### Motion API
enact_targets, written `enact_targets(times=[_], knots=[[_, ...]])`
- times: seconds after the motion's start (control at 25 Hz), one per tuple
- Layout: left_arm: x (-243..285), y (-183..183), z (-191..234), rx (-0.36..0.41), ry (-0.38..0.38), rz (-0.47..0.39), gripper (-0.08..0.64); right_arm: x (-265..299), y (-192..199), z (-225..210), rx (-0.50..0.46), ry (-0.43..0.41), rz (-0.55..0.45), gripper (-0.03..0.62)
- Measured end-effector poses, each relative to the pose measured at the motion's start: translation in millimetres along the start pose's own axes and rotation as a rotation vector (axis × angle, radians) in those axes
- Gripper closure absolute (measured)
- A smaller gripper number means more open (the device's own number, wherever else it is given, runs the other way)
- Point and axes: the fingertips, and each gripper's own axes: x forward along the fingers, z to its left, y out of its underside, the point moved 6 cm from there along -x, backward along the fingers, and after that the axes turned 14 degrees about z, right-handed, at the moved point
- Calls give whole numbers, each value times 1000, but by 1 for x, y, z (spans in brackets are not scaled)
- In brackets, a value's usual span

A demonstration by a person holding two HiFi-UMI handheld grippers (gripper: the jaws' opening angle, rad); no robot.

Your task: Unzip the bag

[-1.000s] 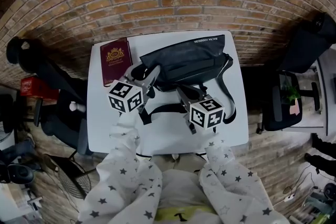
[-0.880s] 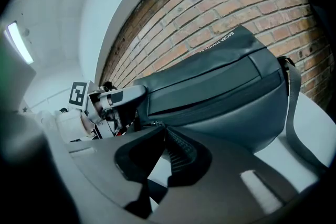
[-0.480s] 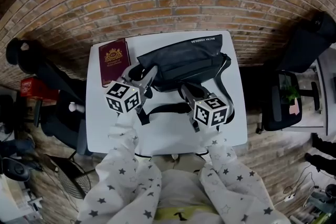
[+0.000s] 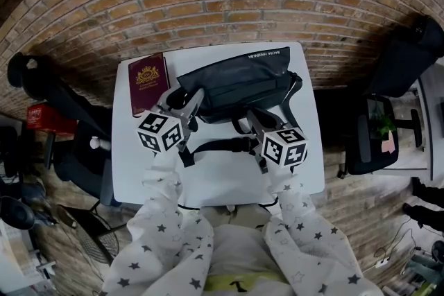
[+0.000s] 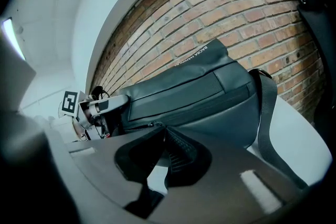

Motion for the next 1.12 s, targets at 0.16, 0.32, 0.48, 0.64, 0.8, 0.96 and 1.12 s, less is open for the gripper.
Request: enact_targets(times=[0.16, 0.32, 0.48, 0.64, 0.8, 0.96, 1.12], knots=[[-1, 0, -1, -8, -11, -8, 416, -5, -2, -7, 4, 12, -6, 574], [-2, 2, -2, -23, -28, -20, 416, -8, -3, -14, 7, 18, -9, 574], [-3, 2, -3, -28, -40, -25, 416, -8, -4, -14, -1, 18, -8, 574], [-3, 2, -5, -30, -51, -28, 416, -13, -5, -22, 18, 34, -22, 574], [-3, 3, -4, -37, -61, -31, 416, -20, -7, -32, 27, 50, -30, 574], [-3, 3, -5, -42, -79, -33, 416, -21, -8, -34, 18, 54, -30, 574], [-3, 5, -6, -49, -88, -37, 416, -21, -8, -37, 25, 61, -33, 574]])
